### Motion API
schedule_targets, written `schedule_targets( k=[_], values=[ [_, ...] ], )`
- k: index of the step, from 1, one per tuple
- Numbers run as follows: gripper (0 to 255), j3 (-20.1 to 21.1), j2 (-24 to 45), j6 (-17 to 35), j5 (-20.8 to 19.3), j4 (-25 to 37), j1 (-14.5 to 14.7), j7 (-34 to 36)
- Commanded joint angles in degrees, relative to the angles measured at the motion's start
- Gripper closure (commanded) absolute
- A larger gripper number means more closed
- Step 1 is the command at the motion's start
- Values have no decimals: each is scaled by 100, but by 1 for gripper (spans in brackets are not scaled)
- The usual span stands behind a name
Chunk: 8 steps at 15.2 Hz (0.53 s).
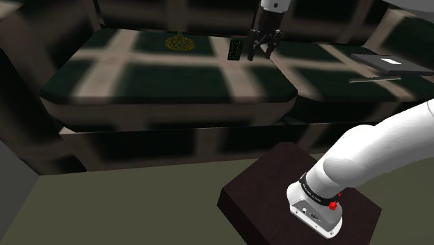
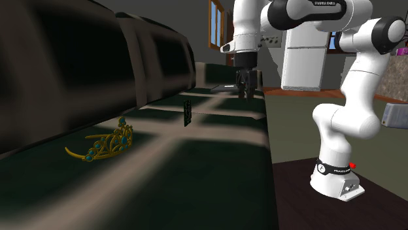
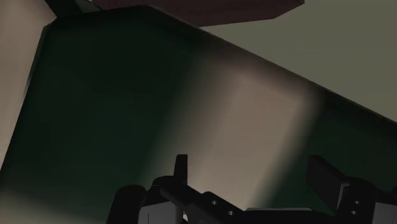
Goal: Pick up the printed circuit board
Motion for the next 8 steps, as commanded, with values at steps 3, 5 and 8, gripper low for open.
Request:
schedule_targets(
  k=[3, 5, 8],
  values=[
    [0, -82, 898, -66, -61, 988, -71, 23],
    [0, -120, 1348, -140, -79, 1523, -101, 41],
    [0, -180, 2049, -315, -93, 2415, -154, 62]
  ],
)
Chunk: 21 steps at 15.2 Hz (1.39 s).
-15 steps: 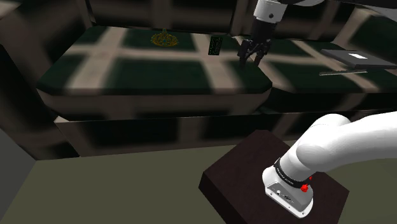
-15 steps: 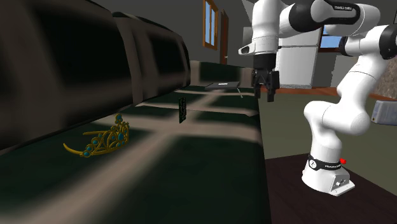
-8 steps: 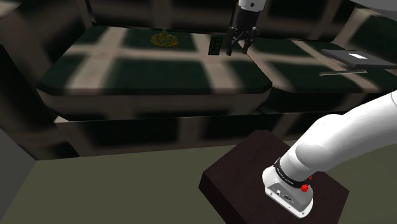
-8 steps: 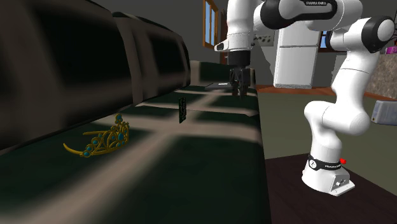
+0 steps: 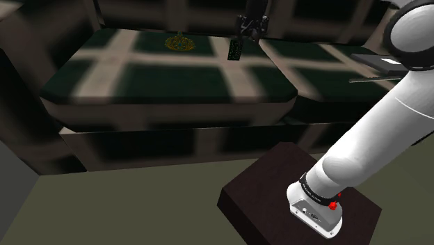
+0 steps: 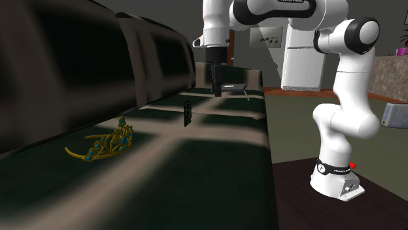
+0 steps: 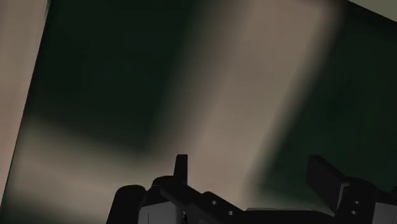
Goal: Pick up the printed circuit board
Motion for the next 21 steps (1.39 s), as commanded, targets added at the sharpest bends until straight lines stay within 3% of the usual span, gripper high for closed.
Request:
schedule_targets(
  k=[1, 8, 17, 18, 21],
  values=[
    [0, -45, 492, -108, -5, 614, -43, 3],
    [0, -172, 2420, -996, 68, 3466, -257, 20],
    [0, -167, 2102, -230, 31, 2382, -212, 41],
    [255, -167, 2115, -250, 33, 2415, -214, 41],
    [255, -167, 2125, -257, 34, 2432, -214, 41]
  ],
)
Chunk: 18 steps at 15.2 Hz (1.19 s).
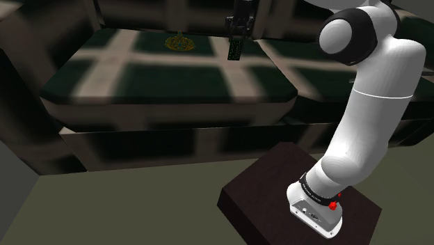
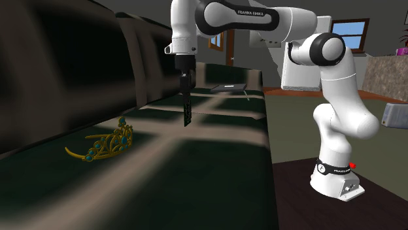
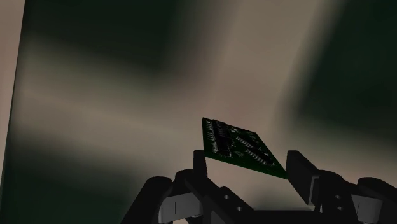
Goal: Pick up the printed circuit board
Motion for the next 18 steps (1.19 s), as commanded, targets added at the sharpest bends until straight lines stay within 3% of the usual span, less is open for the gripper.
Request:
schedule_targets(
  k=[1, 6, 18],
  values=[
    [255, 0, 4, 1, 0, -7, 0, 0],
    [255, 0, -17, 26, -3, -52, 1, 1],
    [255, -4, 633, -1295, 71, 1919, -93, -33]
  ],
)
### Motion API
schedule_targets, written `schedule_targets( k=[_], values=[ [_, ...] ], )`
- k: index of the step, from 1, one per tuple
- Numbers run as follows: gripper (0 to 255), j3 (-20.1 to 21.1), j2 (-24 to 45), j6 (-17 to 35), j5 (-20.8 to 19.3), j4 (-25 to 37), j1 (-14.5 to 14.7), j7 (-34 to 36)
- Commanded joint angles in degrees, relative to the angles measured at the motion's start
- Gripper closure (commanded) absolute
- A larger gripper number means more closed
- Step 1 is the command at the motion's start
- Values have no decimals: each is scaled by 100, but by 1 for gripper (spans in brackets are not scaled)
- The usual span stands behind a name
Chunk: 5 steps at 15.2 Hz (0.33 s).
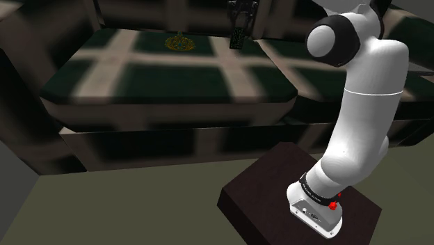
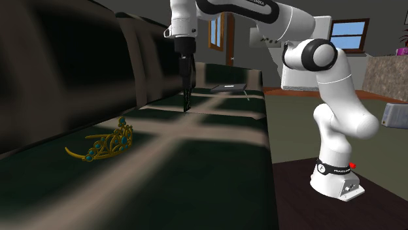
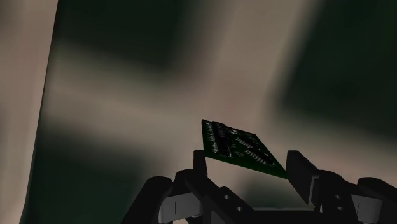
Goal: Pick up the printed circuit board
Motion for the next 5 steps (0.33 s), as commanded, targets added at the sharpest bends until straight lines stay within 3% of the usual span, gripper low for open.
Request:
schedule_targets(
  k=[1, 3, 5],
  values=[
    [255, 0, 203, -283, 24, 482, -34, -12],
    [255, 4, 482, -638, 54, 1116, -77, -17],
    [255, 5, 507, -668, 57, 1170, -81, -17]
  ],
)
